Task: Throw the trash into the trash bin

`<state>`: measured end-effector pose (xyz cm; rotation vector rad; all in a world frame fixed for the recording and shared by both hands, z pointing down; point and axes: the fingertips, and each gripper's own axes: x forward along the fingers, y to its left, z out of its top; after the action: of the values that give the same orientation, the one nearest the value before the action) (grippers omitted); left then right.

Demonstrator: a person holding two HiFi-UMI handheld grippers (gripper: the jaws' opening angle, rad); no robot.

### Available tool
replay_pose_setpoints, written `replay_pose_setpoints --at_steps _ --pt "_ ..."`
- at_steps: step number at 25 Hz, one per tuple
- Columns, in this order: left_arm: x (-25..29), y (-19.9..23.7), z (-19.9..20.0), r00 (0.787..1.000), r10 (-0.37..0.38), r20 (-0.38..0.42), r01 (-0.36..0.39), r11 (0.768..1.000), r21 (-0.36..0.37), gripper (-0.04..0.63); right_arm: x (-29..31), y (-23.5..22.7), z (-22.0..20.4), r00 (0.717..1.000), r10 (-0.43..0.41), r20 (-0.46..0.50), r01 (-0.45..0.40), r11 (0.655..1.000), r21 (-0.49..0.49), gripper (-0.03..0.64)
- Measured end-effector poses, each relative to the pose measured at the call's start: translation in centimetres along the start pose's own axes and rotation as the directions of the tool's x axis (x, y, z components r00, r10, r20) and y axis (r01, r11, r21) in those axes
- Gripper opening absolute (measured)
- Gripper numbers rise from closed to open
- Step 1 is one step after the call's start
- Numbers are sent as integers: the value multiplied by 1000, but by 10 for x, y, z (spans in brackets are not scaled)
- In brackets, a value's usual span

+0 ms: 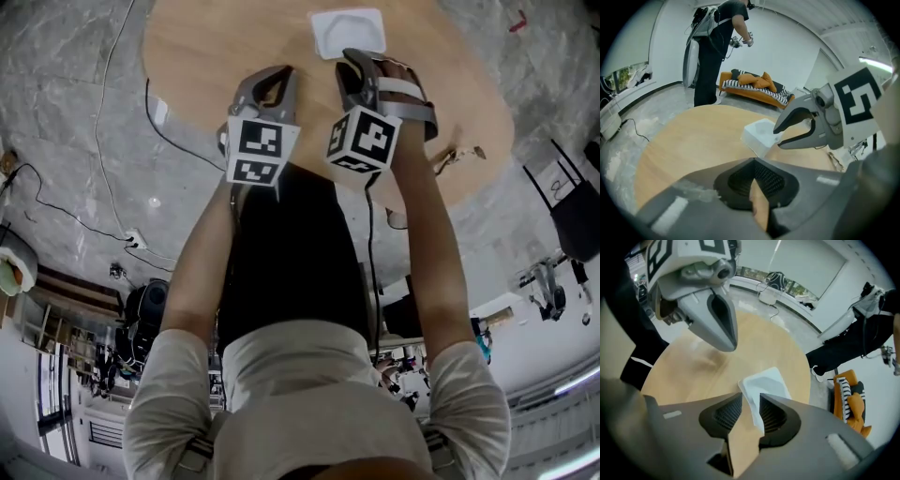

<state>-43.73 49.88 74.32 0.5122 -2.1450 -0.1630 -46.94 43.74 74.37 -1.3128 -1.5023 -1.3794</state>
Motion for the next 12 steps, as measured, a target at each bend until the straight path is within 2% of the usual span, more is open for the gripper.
replay_pose_setpoints --at_steps 5,7,9,12 --pt "-10 -2 -7 1000 -9 -1 9 1000 -17 17 20 8 -9 997 -25 -75 16 994 -109 121" --pt "-15 -2 -7 1000 -8 -1 8 1000 -17 17 22 5 -6 996 -54 -72 43 989 -142 55" --pt "-19 -4 -5 1000 -8 -1 8 1000 -22 17 15 2 -2 997 -57 -57 49 989 -137 31" --pt "-26 -3 3 1000 1 15 -1 1000 -23 17 1 -3 8 998 -57 -21 55 995 -80 31"
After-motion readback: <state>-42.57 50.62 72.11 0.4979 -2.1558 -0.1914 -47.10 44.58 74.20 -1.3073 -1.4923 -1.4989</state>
